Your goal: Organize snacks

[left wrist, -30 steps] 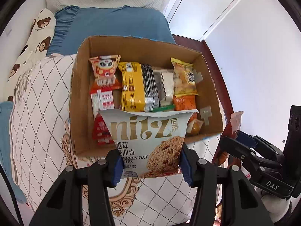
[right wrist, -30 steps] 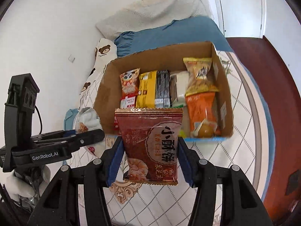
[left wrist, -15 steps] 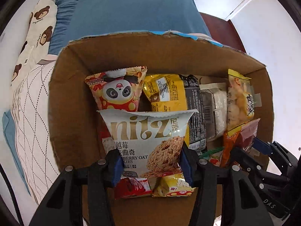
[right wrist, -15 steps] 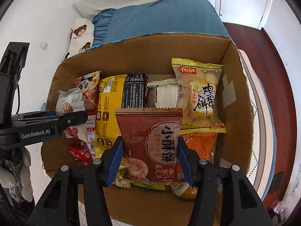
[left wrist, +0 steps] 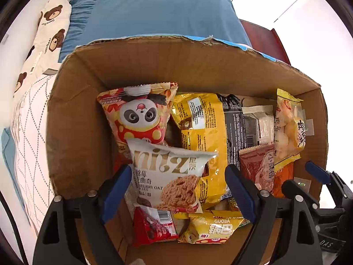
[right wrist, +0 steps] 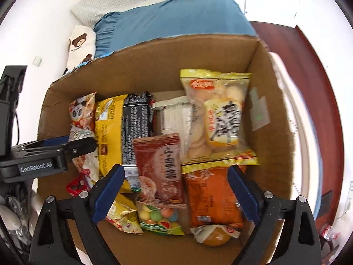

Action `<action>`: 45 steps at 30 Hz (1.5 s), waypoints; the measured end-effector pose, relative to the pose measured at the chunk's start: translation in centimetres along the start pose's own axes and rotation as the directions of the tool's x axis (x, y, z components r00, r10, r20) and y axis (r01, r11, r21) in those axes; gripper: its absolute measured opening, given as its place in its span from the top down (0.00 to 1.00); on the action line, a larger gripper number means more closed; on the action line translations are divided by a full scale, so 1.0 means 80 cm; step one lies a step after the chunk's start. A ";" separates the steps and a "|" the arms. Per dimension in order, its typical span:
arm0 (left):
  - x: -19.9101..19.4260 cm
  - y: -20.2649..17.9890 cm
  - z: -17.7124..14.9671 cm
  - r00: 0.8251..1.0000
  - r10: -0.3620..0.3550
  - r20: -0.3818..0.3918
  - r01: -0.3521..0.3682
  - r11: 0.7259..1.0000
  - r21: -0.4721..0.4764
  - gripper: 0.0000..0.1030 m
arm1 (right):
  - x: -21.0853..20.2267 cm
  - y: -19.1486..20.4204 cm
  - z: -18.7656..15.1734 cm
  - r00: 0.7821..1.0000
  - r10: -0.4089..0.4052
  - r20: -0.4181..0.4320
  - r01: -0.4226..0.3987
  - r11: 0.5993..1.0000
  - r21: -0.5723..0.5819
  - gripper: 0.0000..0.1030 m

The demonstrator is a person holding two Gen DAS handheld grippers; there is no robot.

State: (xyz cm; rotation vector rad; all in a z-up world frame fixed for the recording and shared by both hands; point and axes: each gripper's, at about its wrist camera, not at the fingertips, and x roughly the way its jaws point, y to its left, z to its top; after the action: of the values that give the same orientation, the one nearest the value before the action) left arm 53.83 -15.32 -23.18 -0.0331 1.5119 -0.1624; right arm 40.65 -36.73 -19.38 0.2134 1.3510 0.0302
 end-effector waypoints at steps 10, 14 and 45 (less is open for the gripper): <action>-0.034 -0.020 -0.041 0.997 0.052 0.055 -0.054 0.998 0.035 0.16 | -0.017 -0.007 -0.034 0.999 -0.037 0.020 0.036 0.999 0.034 0.07; -0.052 -0.023 -0.056 0.995 0.050 0.084 -0.052 0.998 0.028 0.16 | -0.036 -0.005 -0.044 0.998 -0.034 0.044 0.033 0.999 0.032 0.07; -0.266 -0.068 -0.339 0.796 0.093 0.599 -0.129 0.991 0.017 0.16 | -0.314 0.059 -0.275 0.845 -0.037 0.533 0.104 0.990 -0.096 0.01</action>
State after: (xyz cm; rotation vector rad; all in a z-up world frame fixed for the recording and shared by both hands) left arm 25.29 -15.81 -3.05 0.0490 0.8671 -0.0869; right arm 14.24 -32.80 1.22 0.0581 0.7951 -0.0095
